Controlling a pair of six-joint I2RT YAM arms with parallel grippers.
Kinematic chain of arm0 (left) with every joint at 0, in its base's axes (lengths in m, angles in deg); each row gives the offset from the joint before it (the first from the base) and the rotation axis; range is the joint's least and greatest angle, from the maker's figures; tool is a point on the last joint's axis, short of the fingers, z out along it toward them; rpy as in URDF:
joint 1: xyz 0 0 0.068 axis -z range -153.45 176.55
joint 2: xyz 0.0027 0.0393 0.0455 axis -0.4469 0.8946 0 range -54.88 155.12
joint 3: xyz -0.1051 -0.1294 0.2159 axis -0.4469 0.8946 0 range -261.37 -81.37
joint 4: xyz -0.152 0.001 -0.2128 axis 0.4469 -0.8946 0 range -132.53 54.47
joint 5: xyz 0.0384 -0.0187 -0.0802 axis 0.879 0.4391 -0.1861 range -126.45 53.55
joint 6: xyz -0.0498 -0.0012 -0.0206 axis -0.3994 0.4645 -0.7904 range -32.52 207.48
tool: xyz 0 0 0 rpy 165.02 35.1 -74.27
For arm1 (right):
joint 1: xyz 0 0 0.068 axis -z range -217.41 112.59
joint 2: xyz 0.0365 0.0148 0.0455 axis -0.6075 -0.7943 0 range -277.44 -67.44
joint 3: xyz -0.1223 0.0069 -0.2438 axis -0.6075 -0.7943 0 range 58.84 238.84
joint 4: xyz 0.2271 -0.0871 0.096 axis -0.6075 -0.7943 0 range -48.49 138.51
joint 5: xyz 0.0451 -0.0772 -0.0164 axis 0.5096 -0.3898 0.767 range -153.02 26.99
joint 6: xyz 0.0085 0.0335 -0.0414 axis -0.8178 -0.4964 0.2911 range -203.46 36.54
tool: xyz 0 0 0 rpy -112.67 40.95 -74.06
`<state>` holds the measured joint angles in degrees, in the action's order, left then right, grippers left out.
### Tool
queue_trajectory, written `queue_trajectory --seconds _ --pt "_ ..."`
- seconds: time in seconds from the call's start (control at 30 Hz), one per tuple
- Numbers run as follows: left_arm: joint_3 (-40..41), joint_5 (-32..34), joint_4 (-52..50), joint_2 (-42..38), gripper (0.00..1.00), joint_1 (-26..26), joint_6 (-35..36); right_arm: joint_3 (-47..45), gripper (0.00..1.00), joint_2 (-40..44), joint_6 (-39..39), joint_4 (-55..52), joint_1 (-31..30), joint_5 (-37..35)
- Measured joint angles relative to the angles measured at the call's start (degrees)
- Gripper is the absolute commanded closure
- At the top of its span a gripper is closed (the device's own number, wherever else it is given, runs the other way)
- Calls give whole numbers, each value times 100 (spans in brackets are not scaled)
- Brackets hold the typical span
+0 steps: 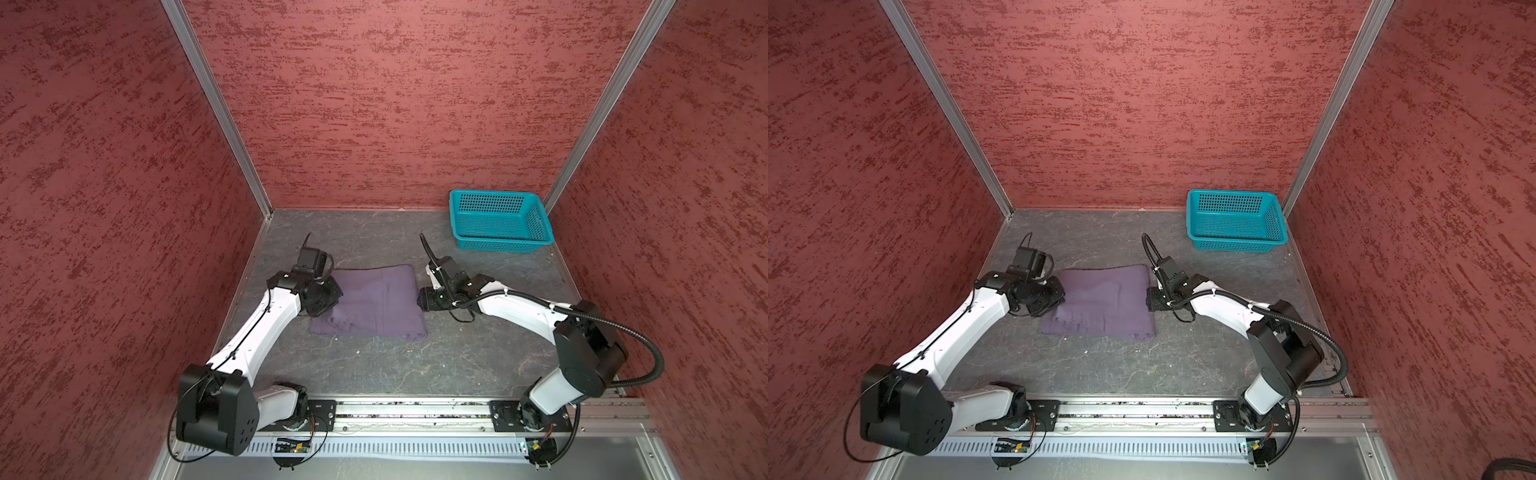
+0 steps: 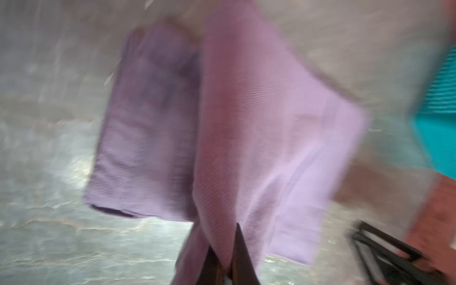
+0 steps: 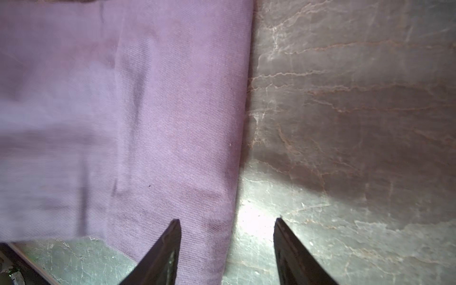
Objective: Fold and stack the trousers
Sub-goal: Smooth out the trousers at the center of the table.
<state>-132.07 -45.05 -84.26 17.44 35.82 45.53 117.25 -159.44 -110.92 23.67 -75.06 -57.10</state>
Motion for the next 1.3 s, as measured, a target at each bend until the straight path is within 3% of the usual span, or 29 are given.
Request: queue_trajectory --seconds 0.1,0.2,0.3,0.37,0.43,0.6,0.7,0.83,0.97,1.17,1.3 --pt "728 -37 22 468 43 -667 -52 -2 39 2 15 9 0 -2" --pt "763 15 -125 437 37 -999 -79 -9 40 2 46 20 0 0" --pt "168 319 -358 162 37 -804 -83 -9 52 2 48 66 0 72" --pt "-345 568 -433 26 42 -476 -87 -9 70 2 20 170 0 219" --pt "-844 789 -442 -44 52 44 -131 -15 86 0 17 345 0 463" --pt "-1080 885 -369 157 73 1106 -365 -15 95 -157 -70 820 -4 1016" --pt "-640 802 -216 402 74 1335 -527 -85 95 -330 -142 1147 -42 1386" --pt "212 667 -52 605 73 1180 -688 -496 100 -546 -267 1648 -92 1768" --pt "935 66 538 619 73 494 -776 -1069 100 -697 -380 1888 -105 1873" --pt "1056 -688 981 761 70 -133 -734 -1189 100 -695 -420 2179 -105 1891" --pt "785 -940 1005 1019 58 -372 -647 -890 100 -942 -415 2168 -105 1930"
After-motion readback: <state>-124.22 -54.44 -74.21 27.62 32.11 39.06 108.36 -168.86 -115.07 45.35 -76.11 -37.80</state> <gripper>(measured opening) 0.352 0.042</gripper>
